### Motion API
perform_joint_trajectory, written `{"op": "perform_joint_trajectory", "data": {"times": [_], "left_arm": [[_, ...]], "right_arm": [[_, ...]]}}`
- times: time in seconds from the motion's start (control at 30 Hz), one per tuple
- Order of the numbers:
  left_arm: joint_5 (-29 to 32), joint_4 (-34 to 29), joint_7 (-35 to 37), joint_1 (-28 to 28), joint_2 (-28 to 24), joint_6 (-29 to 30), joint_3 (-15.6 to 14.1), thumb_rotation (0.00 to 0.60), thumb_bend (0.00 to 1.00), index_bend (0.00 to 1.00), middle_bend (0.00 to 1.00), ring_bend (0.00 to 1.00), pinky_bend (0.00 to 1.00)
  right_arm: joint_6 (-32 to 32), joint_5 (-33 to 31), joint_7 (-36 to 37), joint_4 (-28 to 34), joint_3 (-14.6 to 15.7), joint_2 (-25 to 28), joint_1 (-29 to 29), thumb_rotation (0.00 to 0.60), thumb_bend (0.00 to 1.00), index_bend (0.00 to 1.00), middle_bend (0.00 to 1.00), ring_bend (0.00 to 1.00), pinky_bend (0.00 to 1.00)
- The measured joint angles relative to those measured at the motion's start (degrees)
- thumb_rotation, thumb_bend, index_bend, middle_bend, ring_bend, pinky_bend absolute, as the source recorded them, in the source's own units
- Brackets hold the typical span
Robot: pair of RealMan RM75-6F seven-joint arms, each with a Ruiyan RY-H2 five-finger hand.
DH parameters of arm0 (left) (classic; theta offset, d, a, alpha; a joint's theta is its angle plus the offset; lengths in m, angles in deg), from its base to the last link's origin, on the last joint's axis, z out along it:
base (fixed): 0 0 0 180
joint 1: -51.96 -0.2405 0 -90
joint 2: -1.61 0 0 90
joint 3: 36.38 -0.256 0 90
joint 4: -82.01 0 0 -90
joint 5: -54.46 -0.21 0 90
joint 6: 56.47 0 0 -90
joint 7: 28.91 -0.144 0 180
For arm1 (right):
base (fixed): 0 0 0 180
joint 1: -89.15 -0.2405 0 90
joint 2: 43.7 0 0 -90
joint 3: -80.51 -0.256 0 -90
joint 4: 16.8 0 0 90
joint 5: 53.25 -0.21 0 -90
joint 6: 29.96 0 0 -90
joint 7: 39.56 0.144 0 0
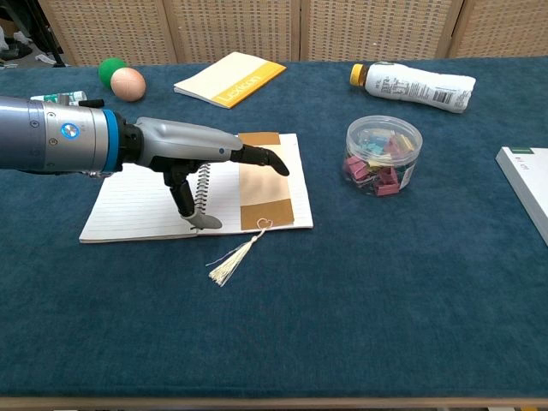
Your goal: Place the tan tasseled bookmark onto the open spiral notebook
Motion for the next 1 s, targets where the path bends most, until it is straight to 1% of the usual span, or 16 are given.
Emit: {"op": "perform_joint_trajectory", "data": {"times": [0.23, 0.47, 0.77, 1.0], "left_arm": [[0.1, 1.8, 0.3, -0.1, 2.0, -2.0, 0.7, 0.6, 0.32, 0.09, 0.0, 0.0, 0.0], [0.1, 3.0, -0.4, -0.1, 3.0, -3.4, 0.9, 0.6, 0.32, 0.09, 0.0, 0.0, 0.0], [0.3, 3.2, -1.7, -0.8, 2.5, -4.0, 0.8, 0.6, 0.32, 0.1, 0.0, 0.0, 0.0], [0.1, 1.8, -1.8, -1.5, 1.3, -3.7, 0.9, 0.6, 0.32, 0.09, 0.0, 0.0, 0.0]], "right_arm": [[0.1, -0.2, 0.1, -0.2, -0.1, 0.0, 0.0, 0.6, 0.0, 0.0, 0.0, 0.0, 0.0], [0.1, -0.2, 0.1, -0.2, -0.1, 0.0, 0.0, 0.6, 0.0, 0.0, 0.0, 0.0, 0.0], [0.1, -0.2, 0.1, -0.2, -0.1, 0.0, 0.0, 0.6, 0.0, 0.0, 0.0, 0.0, 0.0], [-0.1, -0.1, 0.0, 0.0, 0.0, 0.1, 0.0, 0.6, 0.0, 0.0, 0.0, 0.0, 0.0]]}}
